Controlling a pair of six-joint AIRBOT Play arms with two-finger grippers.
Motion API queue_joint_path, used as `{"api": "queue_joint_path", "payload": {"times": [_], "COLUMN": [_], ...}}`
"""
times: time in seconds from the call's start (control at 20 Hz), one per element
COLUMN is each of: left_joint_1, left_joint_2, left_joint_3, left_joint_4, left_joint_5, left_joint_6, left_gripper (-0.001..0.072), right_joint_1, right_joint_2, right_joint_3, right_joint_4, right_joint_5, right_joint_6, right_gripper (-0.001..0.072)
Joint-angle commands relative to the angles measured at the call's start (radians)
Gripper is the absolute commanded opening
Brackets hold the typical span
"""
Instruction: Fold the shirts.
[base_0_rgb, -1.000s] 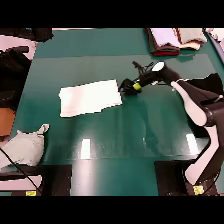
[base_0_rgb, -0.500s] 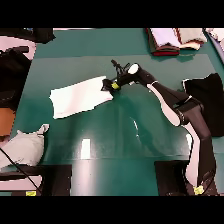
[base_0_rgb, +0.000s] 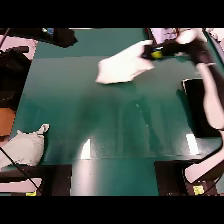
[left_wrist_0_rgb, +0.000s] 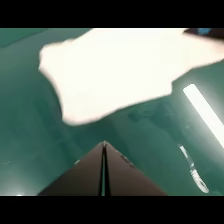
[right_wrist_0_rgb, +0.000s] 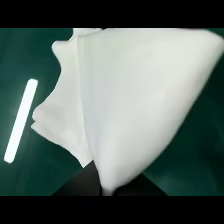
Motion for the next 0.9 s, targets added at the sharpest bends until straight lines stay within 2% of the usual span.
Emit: {"api": "queue_joint_path", "payload": {"times": [0.0,0.2,0.35,0.55,0.85], "left_joint_1": [-0.060,-0.068,-0.068,-0.068,-0.068], "left_joint_2": [0.001,0.001,0.001,0.001,0.001], "left_joint_3": [0.000,0.000,0.000,0.000,0.000], "left_joint_4": [-0.002,-0.031,-0.041,-0.045,-0.045], "left_joint_5": [0.040,0.089,0.092,0.090,0.068], "left_joint_6": [0.016,0.015,0.013,0.013,0.014], "left_gripper": [0.0021,0.0022,0.0022,0.0022,0.0022], "right_joint_1": [-0.258,-0.532,-0.631,-0.641,-0.611], "right_joint_2": [0.193,0.319,0.345,0.351,0.475], "right_joint_3": [-0.127,-0.212,-0.217,-0.216,-0.216], "right_joint_4": [-0.154,-0.159,-0.158,-0.153,-0.169], "right_joint_5": [0.051,0.026,0.020,0.007,-0.135], "right_joint_6": [0.013,0.013,0.016,0.019,0.073], "right_gripper": [0.0016,0.0016,0.0016,0.0016,0.0016]}}
